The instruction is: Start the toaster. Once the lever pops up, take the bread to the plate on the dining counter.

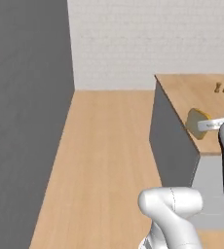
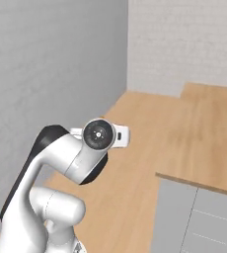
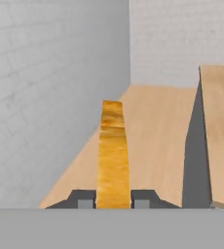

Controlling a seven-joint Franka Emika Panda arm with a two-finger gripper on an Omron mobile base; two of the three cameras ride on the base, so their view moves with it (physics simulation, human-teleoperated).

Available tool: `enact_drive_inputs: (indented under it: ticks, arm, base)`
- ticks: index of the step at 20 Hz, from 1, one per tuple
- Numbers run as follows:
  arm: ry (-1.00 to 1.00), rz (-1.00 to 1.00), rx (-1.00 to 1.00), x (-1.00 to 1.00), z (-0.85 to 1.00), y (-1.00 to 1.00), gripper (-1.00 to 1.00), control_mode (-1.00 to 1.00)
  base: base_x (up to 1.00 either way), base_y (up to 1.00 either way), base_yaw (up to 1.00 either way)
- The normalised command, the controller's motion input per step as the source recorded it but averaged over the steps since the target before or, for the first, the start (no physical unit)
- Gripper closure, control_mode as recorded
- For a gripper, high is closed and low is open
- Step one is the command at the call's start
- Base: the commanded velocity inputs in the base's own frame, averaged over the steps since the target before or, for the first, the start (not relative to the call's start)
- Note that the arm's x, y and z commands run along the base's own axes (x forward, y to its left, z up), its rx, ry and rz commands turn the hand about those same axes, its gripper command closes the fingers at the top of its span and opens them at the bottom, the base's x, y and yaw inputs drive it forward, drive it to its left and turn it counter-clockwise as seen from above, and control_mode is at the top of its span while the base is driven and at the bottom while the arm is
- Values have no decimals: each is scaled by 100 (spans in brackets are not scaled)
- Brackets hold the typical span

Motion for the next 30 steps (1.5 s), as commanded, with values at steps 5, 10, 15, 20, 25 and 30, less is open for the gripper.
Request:
enact_drive_inputs:
  ticks: [5,10,15,20,25,30]
  arm:
    - [0,0,0,0,0,0,100,100]
    - [0,0,0,0,0,0,100,100]
    - [0,0,0,0,0,0,100,100]
    - [0,0,0,0,0,0,100,100]
    - [0,0,0,0,0,0,100,100]
    - [0,0,0,0,0,0,100,100]
  base:
    - [100,100,-29]
    - [100,97,-24]
    - [100,99,-27]
    - [100,32,-35]
    - [100,13,-39]
    - [100,11,-36]
